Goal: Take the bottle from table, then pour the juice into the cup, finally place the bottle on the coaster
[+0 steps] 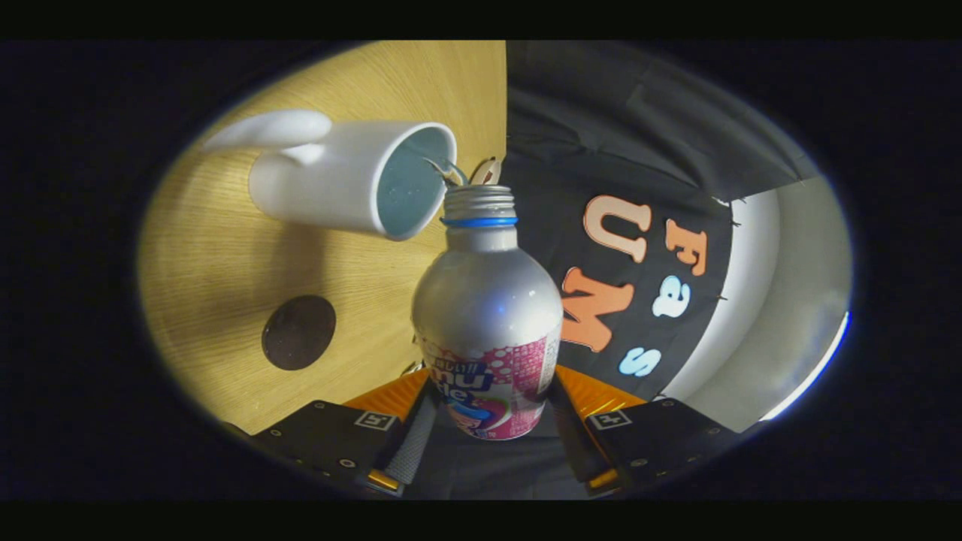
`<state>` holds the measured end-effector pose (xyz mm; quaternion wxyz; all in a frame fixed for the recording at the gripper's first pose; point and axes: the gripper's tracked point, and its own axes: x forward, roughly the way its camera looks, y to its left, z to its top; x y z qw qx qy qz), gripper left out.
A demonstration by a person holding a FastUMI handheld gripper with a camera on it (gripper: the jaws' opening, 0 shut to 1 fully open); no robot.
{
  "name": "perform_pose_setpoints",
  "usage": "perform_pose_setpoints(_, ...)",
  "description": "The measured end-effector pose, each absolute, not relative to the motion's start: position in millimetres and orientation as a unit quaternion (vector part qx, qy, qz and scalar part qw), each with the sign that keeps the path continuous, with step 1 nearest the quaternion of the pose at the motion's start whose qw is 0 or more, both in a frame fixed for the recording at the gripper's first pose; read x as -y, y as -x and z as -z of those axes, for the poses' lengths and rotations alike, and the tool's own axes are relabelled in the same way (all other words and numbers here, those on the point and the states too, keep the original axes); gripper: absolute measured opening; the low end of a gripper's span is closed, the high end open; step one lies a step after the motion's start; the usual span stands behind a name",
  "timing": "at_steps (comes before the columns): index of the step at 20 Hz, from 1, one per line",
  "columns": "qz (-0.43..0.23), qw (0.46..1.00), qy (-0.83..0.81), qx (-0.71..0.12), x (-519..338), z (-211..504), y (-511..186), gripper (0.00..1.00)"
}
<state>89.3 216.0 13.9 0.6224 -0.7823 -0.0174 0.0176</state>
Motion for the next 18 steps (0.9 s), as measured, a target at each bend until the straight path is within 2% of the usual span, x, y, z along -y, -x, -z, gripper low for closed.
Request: perform_pose_setpoints(18,-0.009,0.616,0.787,0.026,-215.1,-20.6,-89.2,0.77)
